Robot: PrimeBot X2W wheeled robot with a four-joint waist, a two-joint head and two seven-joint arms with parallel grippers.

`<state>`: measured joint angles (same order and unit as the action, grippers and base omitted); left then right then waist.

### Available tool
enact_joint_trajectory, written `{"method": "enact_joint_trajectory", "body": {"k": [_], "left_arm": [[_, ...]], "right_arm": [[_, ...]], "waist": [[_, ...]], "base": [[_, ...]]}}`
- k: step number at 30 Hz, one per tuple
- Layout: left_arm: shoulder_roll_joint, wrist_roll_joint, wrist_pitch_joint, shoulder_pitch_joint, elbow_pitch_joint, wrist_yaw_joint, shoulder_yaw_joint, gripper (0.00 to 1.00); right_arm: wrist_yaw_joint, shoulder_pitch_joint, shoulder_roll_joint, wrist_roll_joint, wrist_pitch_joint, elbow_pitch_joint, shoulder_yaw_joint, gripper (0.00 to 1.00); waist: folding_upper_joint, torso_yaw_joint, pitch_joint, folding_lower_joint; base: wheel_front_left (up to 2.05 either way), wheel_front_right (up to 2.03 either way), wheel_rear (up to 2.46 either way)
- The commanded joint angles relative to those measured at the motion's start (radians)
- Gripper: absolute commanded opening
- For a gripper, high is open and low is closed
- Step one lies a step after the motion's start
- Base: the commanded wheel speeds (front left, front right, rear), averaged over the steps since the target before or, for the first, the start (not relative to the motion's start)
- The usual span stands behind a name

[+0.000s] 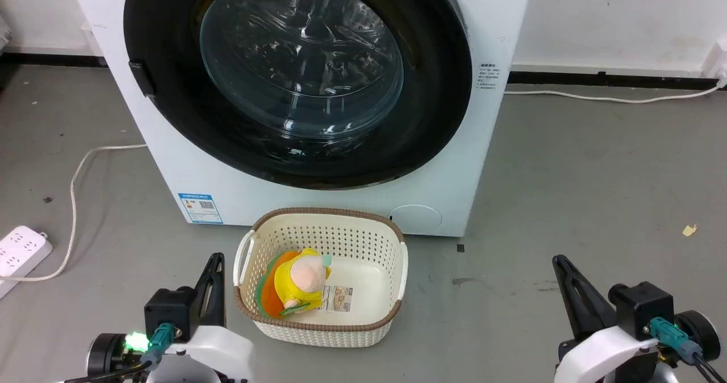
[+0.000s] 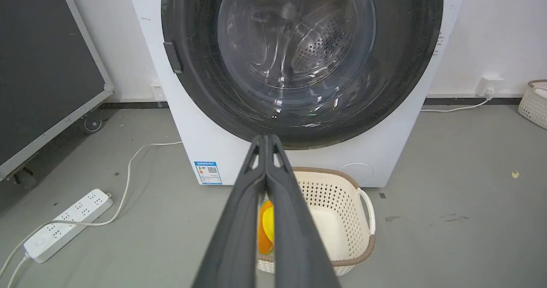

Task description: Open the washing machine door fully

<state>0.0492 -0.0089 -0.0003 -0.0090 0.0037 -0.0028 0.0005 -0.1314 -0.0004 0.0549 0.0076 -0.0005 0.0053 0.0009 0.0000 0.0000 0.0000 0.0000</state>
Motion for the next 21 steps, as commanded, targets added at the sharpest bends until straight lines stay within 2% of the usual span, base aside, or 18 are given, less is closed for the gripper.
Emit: {"method": "enact_joint_trajectory", "body": {"k": [1, 21], "left_arm": [[0.001, 0.009, 0.000, 0.009, -0.004, 0.003, 0.000, 0.00], [0.001, 0.009, 0.000, 0.009, -0.004, 0.003, 0.000, 0.00]], "right_arm": [[0.001, 0.000, -0.005, -0.008, 0.000, -0.005, -0.001, 0.00], [0.001, 0.000, -0.005, -0.008, 0.000, -0.005, -0.001, 0.00]], "waist": [[0.0000, 0.000, 0.000, 0.0000], [0.0000, 0.000, 0.000, 0.0000]], "base": [[0.00, 0.00, 0.00], [0.00, 0.00, 0.00]]}}
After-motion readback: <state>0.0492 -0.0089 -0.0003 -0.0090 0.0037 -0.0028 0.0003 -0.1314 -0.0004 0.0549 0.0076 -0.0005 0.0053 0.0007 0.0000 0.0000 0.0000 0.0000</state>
